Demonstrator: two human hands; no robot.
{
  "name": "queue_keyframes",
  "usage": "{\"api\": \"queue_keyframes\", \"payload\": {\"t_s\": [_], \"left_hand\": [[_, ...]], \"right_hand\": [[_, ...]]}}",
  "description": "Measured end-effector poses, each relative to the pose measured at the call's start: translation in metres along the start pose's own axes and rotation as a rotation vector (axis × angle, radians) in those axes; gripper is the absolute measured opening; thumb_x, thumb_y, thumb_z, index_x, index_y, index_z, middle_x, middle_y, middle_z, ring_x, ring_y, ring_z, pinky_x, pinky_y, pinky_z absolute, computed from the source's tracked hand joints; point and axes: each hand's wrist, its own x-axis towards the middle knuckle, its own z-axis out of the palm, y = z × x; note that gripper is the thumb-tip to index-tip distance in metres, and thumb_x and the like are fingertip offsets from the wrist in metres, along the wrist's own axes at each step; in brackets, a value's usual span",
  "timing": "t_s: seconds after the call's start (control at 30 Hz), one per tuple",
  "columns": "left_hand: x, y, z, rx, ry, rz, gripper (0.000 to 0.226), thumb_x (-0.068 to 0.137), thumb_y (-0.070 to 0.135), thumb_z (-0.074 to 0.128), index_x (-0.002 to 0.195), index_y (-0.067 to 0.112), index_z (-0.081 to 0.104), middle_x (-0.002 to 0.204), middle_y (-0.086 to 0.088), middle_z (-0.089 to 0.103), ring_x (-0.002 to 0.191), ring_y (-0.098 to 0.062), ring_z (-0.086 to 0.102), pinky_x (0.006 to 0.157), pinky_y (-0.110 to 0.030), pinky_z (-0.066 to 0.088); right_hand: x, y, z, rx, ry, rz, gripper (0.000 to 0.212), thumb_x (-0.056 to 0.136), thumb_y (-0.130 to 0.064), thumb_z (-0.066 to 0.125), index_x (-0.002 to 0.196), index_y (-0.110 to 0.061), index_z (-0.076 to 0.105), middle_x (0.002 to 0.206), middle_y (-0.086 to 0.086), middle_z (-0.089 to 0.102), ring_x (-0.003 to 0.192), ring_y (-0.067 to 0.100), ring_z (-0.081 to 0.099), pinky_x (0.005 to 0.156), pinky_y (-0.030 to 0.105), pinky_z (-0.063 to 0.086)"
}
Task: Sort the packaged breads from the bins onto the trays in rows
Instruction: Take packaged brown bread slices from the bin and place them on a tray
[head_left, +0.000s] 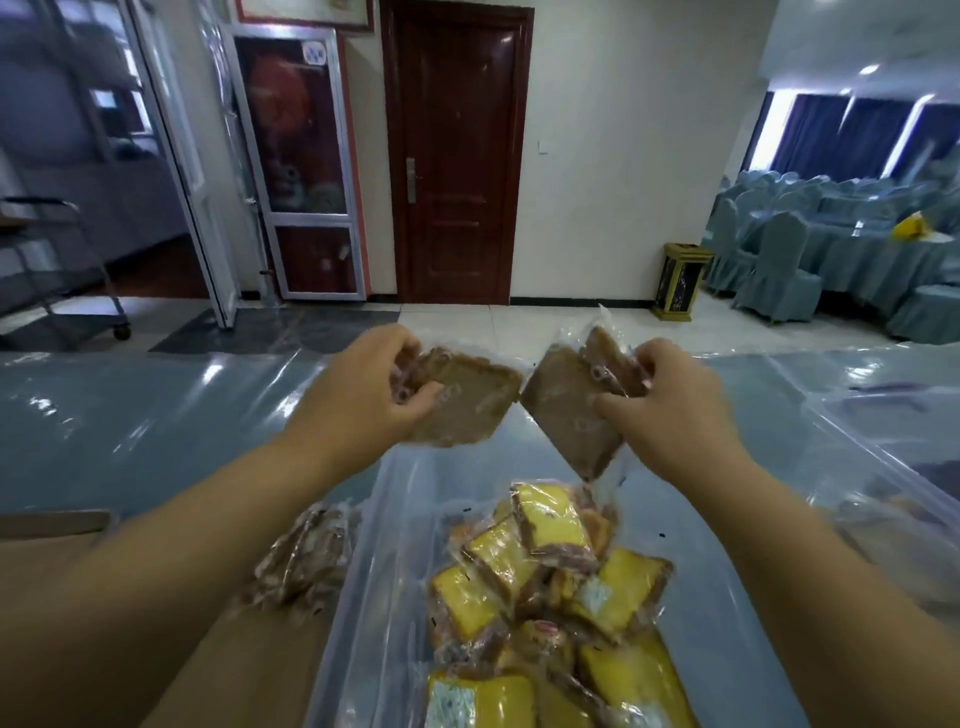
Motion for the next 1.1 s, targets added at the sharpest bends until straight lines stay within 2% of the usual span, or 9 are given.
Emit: {"api": "queue_keyframes", "payload": {"t_s": [0.17, 0.27, 0.3, 0.37, 0.5, 0.7, 0.9, 1.03, 1.1], "left_hand": [[-0.051, -0.029, -0.06, -0.21, 0.192, -0.215, 0.023, 0.076, 0.035, 0.071, 0.082, 0.036, 0.048, 0.079, 0.011, 0.055, 0.068, 0.006, 0.054, 0.053, -0.011, 0.039], [-0.085, -0.07, -0.097, -0.332, 0.267, -0.358, 0.022, 0.075, 0.032, 0.073, 0.082, 0.038, 0.053, 0.084, 0.006, 0.063, 0.077, -0.008, 0.062, 0.064, -0.033, 0.052], [-0.096, -0.082, -0.107, -0.343, 0.286, -0.395, 0.022, 0.076, 0.03, 0.074, 0.081, 0.039, 0.054, 0.083, 0.004, 0.063, 0.078, -0.016, 0.063, 0.067, -0.04, 0.053], [-0.121, -0.109, -0.126, -0.33, 0.308, -0.445, 0.023, 0.075, 0.032, 0.076, 0.078, 0.039, 0.054, 0.079, 0.001, 0.063, 0.074, -0.019, 0.061, 0.064, -0.039, 0.052], [-0.173, -0.168, -0.16, -0.318, 0.283, -0.546, 0.024, 0.075, 0.026, 0.076, 0.079, 0.036, 0.055, 0.076, 0.007, 0.061, 0.066, -0.001, 0.057, 0.058, -0.025, 0.044], [-0.228, -0.234, -0.175, -0.369, 0.217, -0.659, 0.03, 0.074, 0.006, 0.076, 0.077, 0.026, 0.054, 0.068, 0.004, 0.059, 0.053, 0.003, 0.056, 0.042, -0.009, 0.04], [-0.237, -0.289, -0.163, -0.31, 0.102, -0.702, 0.024, 0.077, 0.017, 0.075, 0.081, 0.03, 0.055, 0.077, 0.008, 0.062, 0.067, -0.005, 0.057, 0.053, -0.016, 0.041], [-0.225, -0.31, -0.143, -0.248, 0.091, -0.667, 0.028, 0.081, 0.026, 0.071, 0.095, 0.036, 0.049, 0.09, 0.022, 0.054, 0.08, 0.001, 0.054, 0.061, -0.013, 0.039], [-0.218, -0.321, -0.13, -0.166, 0.061, -0.616, 0.026, 0.082, 0.028, 0.068, 0.097, 0.035, 0.048, 0.092, 0.019, 0.049, 0.08, 0.001, 0.051, 0.062, -0.012, 0.037]], "right_hand": [[-0.042, -0.066, 0.005, 0.307, 0.08, -0.08, 0.033, 0.074, -0.028, 0.075, 0.096, -0.03, 0.05, 0.079, -0.019, 0.053, 0.067, -0.005, 0.053, 0.044, 0.003, 0.038], [-0.063, -0.11, 0.026, 0.417, 0.014, -0.129, 0.038, 0.073, -0.025, 0.076, 0.098, -0.034, 0.049, 0.084, -0.019, 0.055, 0.074, -0.019, 0.053, 0.047, -0.003, 0.036], [-0.07, -0.123, 0.032, 0.431, -0.008, -0.14, 0.039, 0.073, -0.025, 0.076, 0.098, -0.036, 0.048, 0.085, -0.019, 0.056, 0.077, -0.022, 0.051, 0.048, -0.003, 0.037], [-0.085, -0.149, 0.048, 0.442, -0.055, -0.158, 0.038, 0.073, -0.027, 0.076, 0.091, -0.042, 0.046, 0.084, -0.018, 0.057, 0.079, -0.021, 0.052, 0.049, -0.001, 0.039], [-0.116, -0.204, 0.097, 0.403, -0.196, -0.1, 0.037, 0.069, -0.031, 0.078, 0.085, -0.043, 0.047, 0.078, -0.014, 0.062, 0.069, -0.008, 0.06, 0.05, 0.013, 0.046], [-0.146, -0.24, 0.198, 0.252, -0.464, 0.063, 0.039, 0.062, -0.026, 0.077, 0.092, -0.029, 0.052, 0.081, -0.005, 0.062, 0.069, 0.013, 0.062, 0.057, 0.032, 0.053], [-0.159, -0.238, 0.295, 0.101, -0.517, 0.178, 0.043, 0.068, -0.025, 0.074, 0.102, -0.021, 0.048, 0.077, -0.014, 0.048, 0.066, 0.001, 0.047, 0.049, 0.02, 0.034], [-0.156, -0.237, 0.346, 0.224, -0.51, 0.285, 0.046, 0.075, -0.022, 0.074, 0.104, -0.022, 0.039, 0.083, -0.013, 0.052, 0.073, 0.003, 0.054, 0.056, 0.02, 0.045], [-0.152, -0.238, 0.367, 0.302, -0.488, 0.334, 0.048, 0.077, -0.022, 0.075, 0.107, -0.021, 0.037, 0.089, -0.008, 0.056, 0.076, 0.006, 0.058, 0.058, 0.019, 0.049]]}}
